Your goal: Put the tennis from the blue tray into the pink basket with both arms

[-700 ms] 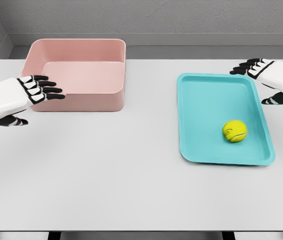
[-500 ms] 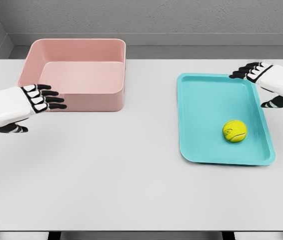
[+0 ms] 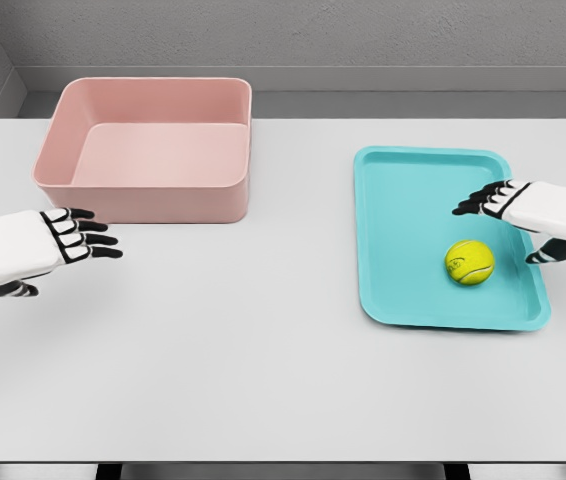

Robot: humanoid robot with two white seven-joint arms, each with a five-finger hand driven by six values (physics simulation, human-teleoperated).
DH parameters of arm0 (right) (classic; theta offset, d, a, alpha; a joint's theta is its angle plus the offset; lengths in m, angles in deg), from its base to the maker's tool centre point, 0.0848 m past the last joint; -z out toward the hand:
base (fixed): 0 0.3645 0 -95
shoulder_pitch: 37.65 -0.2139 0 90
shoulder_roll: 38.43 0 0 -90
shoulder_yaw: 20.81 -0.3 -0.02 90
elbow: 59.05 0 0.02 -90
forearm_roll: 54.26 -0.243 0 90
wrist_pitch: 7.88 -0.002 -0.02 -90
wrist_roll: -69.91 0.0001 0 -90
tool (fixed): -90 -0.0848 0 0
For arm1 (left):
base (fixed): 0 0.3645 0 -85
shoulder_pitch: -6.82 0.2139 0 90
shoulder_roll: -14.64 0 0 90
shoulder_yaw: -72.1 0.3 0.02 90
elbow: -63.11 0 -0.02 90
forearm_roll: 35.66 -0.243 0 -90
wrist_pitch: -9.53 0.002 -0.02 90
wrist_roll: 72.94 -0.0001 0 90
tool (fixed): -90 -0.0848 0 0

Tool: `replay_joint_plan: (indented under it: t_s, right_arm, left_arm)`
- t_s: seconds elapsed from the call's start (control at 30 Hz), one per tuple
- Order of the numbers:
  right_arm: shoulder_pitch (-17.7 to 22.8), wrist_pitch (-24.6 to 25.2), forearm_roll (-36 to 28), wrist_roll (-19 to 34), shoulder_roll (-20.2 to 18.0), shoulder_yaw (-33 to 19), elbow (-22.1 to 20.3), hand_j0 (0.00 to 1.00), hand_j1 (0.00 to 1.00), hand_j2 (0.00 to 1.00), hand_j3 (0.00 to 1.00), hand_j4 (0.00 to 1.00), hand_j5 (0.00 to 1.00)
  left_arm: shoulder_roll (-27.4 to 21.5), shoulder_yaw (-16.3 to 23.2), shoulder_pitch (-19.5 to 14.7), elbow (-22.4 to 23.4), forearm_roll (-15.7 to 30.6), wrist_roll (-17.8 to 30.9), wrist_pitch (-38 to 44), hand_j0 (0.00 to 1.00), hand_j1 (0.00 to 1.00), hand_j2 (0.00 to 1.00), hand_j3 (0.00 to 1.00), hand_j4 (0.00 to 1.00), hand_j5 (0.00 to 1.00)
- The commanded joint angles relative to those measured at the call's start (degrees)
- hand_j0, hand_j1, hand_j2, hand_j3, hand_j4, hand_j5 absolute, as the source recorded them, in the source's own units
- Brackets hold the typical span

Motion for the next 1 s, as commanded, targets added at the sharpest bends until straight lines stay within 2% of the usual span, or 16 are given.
replay_joint_plan:
  t_s: [0.0,0.17,0.2,0.33,0.5,0.7,0.9,0.97]
  right_arm:
    - [0.0,0.1,-0.3,0.3,0.1,0.0,-2.3,1.00,1.00,1.00,1.00,1.00,1.00]
    - [0.6,0.1,0.2,0.3,0.7,1.8,-2.4,1.00,1.00,1.00,1.00,1.00,1.00]
    - [1.1,0.1,1.5,0.3,2.8,1.8,-2.2,1.00,1.00,1.00,1.00,1.00,1.00]
    - [1.4,0.1,3.3,0.3,5.8,1.9,1.1,1.00,1.00,1.00,1.00,1.00,1.00]
    - [1.2,0.1,4.0,0.4,6.1,1.9,4.0,1.00,1.00,1.00,1.00,1.00,1.00]
    - [1.1,0.1,4.9,0.4,8.1,2.0,4.6,1.00,1.00,1.00,1.00,1.00,1.00]
    - [1.1,0.1,5.1,0.4,8.1,2.5,4.5,1.00,1.00,1.00,1.00,1.00,1.00]
    - [1.1,0.1,5.2,0.6,8.0,2.5,4.5,0.96,0.96,0.96,0.96,0.96,0.96]
  left_arm:
    - [-0.2,0.0,0.0,-0.1,0.3,0.0,0.0,1.00,1.00,1.00,1.00,1.00,1.00]
    - [-0.2,0.5,0.0,0.0,0.2,0.0,0.0,1.00,1.00,1.00,1.00,1.00,1.00]
    - [-0.2,0.5,0.0,0.0,0.2,0.0,0.0,1.00,1.00,1.00,1.00,1.00,1.00]
    - [-0.3,0.6,0.0,0.0,0.2,0.6,0.0,1.00,1.00,1.00,1.00,1.00,1.00]
    - [-0.6,0.6,0.0,0.1,0.2,0.8,0.0,1.00,1.00,1.00,1.00,1.00,1.00]
    - [-0.7,0.6,0.0,0.2,0.2,0.8,0.0,1.00,1.00,1.00,1.00,1.00,1.00]
    - [-0.6,0.7,0.0,0.2,0.2,0.8,0.0,1.00,1.00,1.00,1.00,1.00,1.00]
    - [-0.7,0.6,0.0,0.2,0.2,0.8,0.0,1.00,1.00,1.00,1.00,1.00,1.00]
